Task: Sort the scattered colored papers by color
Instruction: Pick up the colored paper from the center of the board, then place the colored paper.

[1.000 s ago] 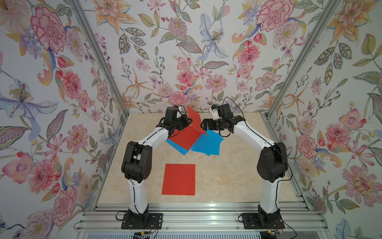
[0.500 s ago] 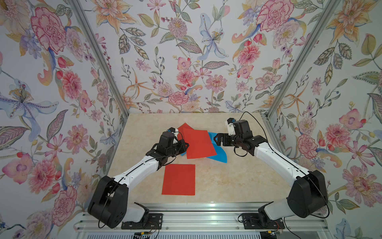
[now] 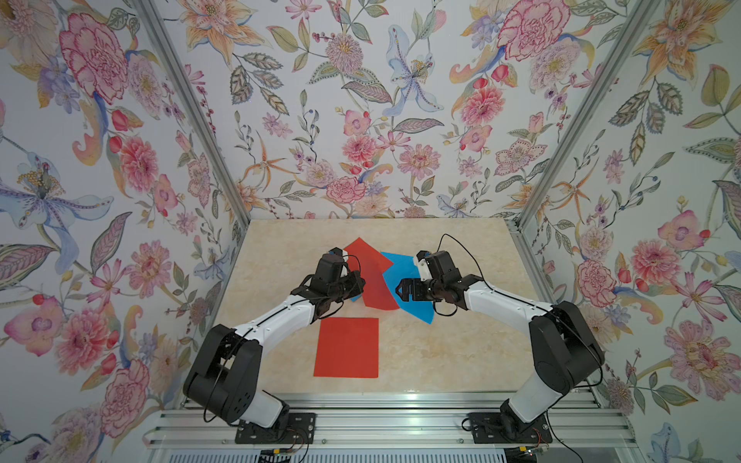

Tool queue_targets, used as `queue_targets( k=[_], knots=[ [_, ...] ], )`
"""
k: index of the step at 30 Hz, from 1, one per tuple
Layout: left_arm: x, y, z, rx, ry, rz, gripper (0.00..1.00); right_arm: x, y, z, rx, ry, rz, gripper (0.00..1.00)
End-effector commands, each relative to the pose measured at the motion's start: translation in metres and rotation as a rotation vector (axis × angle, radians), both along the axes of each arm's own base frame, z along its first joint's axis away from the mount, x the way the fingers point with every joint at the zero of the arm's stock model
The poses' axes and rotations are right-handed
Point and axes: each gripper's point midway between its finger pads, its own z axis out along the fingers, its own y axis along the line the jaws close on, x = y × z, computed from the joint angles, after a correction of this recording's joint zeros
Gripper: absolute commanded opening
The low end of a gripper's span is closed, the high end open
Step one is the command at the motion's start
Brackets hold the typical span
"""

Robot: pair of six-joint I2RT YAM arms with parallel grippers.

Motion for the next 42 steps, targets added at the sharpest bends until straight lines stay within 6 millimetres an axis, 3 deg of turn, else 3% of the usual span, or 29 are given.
queue_targets(
  k=[1,8,11,17,21,24,28,37,42],
  knots=[
    [0.004,-0.006,0.001,0.026,-0.015,-0.022,0.00,0.005,0.011,0.001,0.020,-0.016,0.001,1.00],
    [0.009,-0.010,-0.004,0.027,-0.002,-0.029,0.00,0.008,0.007,0.013,-0.088,-0.052,0.020,1.00],
    [0.011,-0.011,0.003,0.017,-0.013,-0.032,0.00,0.005,0.004,0.004,-0.098,-0.040,0.016,1.00],
    [0.012,-0.020,0.044,-0.046,-0.072,-0.059,0.00,-0.001,-0.005,-0.027,-0.087,-0.012,-0.038,1.00],
    [0.006,-0.020,0.076,-0.091,-0.112,-0.067,0.00,-0.001,-0.008,-0.022,-0.087,-0.016,-0.046,1.00],
    [-0.006,-0.017,0.087,-0.107,-0.106,-0.074,0.00,-0.007,-0.013,-0.016,-0.078,-0.018,-0.052,1.00],
    [-0.029,-0.012,0.080,-0.146,-0.044,-0.078,0.00,-0.019,-0.020,-0.010,-0.043,-0.022,-0.077,1.00],
    [-0.090,0.023,0.030,-0.047,0.099,-0.062,0.00,-0.035,-0.029,0.014,-0.009,-0.053,-0.084,1.00],
    [-0.118,0.026,0.004,-0.037,0.177,-0.099,0.00,-0.037,-0.030,0.012,-0.002,-0.049,-0.081,1.00]
  ],
)
